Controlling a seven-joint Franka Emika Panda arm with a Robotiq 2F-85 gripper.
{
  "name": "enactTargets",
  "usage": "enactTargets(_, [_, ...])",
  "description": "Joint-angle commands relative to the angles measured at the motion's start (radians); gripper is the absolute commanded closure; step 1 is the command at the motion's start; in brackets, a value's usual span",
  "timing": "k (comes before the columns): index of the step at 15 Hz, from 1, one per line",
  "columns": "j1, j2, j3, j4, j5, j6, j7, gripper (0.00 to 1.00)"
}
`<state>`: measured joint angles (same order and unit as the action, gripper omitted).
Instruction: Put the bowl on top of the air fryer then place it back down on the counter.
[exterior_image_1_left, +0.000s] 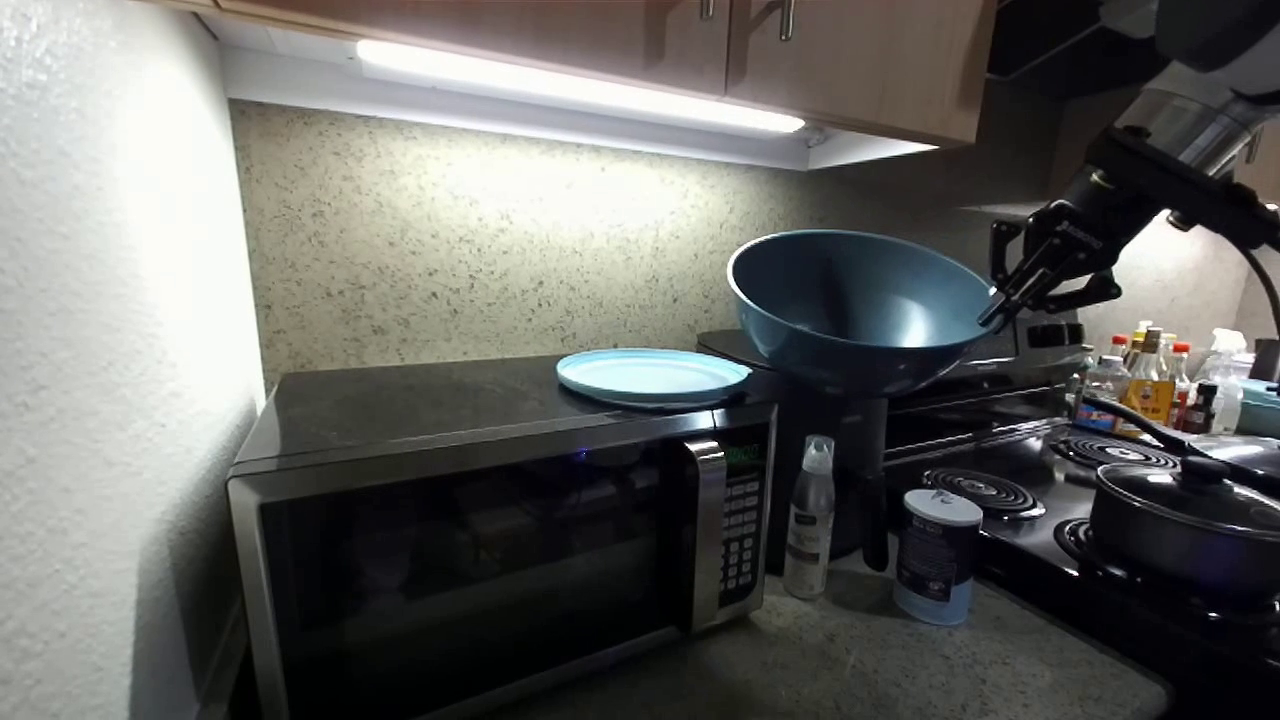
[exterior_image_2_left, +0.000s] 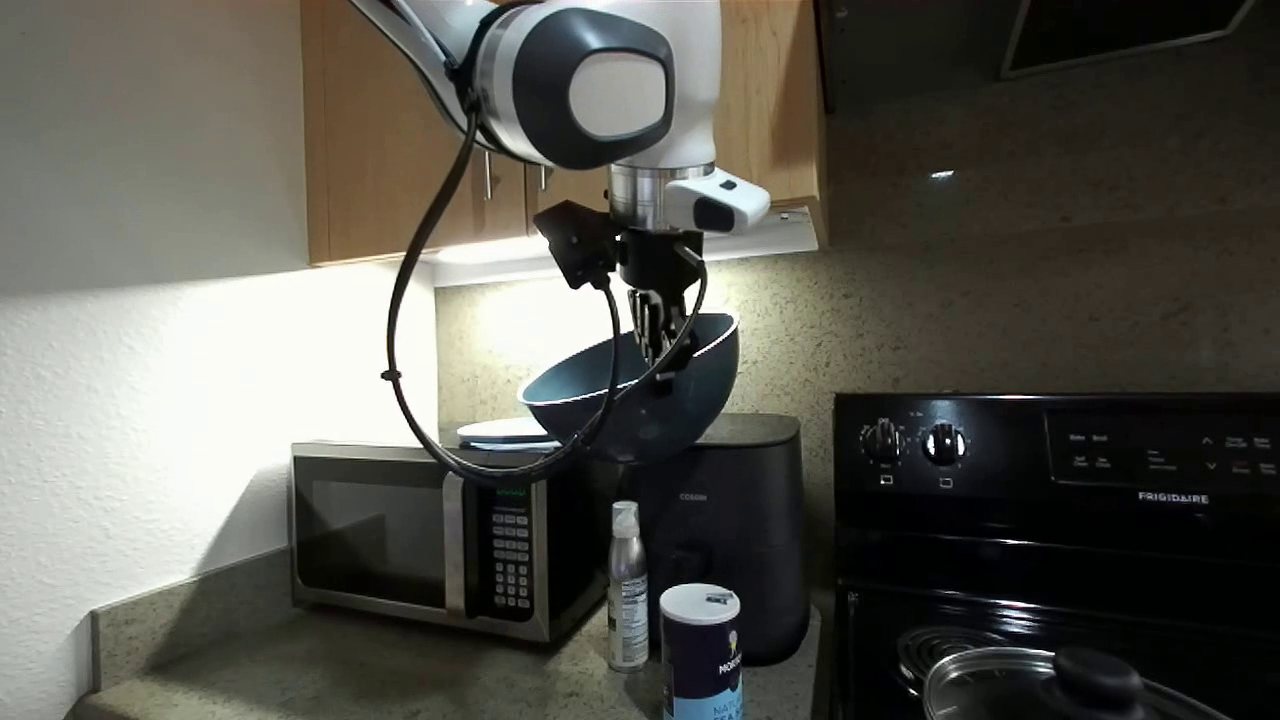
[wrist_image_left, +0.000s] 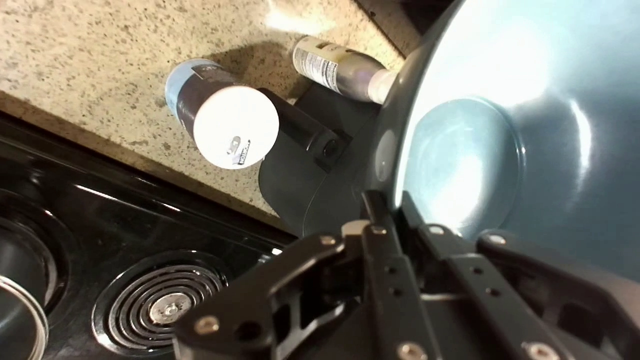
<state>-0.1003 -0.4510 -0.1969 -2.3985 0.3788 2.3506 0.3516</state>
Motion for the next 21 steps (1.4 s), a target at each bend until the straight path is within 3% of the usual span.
enactTargets(1, [-0.026,0.016,0.021,0.016,0.012,-0.005,-0.009,0.92])
enactTargets(15, [-0.037,0.158,-0.041,0.222,0.132,-0.139,0.003,0.93])
enactTargets(16, [-0.044,0.149,-0.029,0.179,0.103,-0.108,-0.005,0.93])
enactTargets(21, [-0.048,0.160,-0.026,0.183,0.101,-0.109,-0.004,0.93])
